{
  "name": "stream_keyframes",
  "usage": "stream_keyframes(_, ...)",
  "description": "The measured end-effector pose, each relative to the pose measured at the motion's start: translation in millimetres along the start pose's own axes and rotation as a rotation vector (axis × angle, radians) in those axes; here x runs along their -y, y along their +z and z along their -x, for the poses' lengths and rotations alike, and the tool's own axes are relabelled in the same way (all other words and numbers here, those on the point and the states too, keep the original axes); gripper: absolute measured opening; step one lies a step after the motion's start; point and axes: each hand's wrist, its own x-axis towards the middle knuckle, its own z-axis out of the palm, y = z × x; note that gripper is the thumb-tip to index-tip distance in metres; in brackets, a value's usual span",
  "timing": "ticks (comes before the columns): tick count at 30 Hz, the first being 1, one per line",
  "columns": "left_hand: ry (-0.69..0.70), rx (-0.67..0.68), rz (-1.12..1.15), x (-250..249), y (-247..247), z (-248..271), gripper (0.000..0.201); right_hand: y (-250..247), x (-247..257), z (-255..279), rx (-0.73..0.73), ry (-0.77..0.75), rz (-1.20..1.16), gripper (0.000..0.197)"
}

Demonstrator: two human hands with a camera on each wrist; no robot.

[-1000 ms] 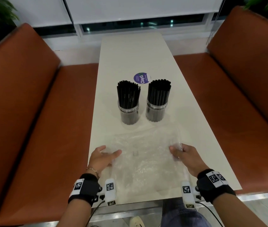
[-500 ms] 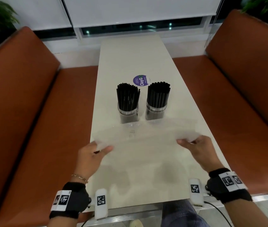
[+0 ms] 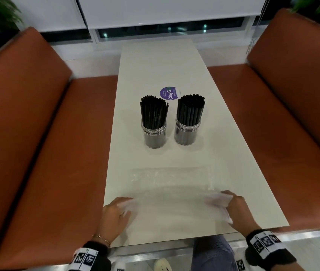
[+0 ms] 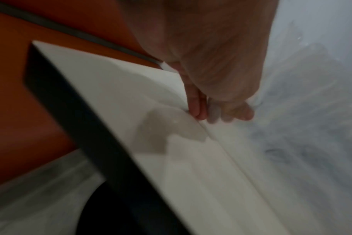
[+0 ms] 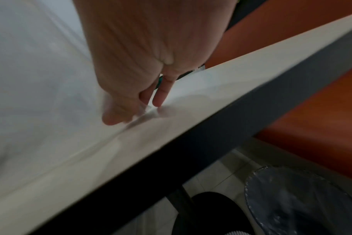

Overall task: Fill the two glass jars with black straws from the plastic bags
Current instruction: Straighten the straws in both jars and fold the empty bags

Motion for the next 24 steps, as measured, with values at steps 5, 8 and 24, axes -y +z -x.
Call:
stream_keyframes(5,-0.360,0.087,0.134,-7,-2,-34,0.082,-18,35,-15,0.056,0.230,-0.128,0.058)
stream_keyframes(8,-0.418,0.126,0.076,-16,-3,-52,0.075,-22,42,-29,0.097,0.247,-0.093,0.064)
stream_keyframes(24,0.025,0.484,-0.202,-99,27,-104,0.109,-6,59,-68,0.143,0.416,-0.028,0.038)
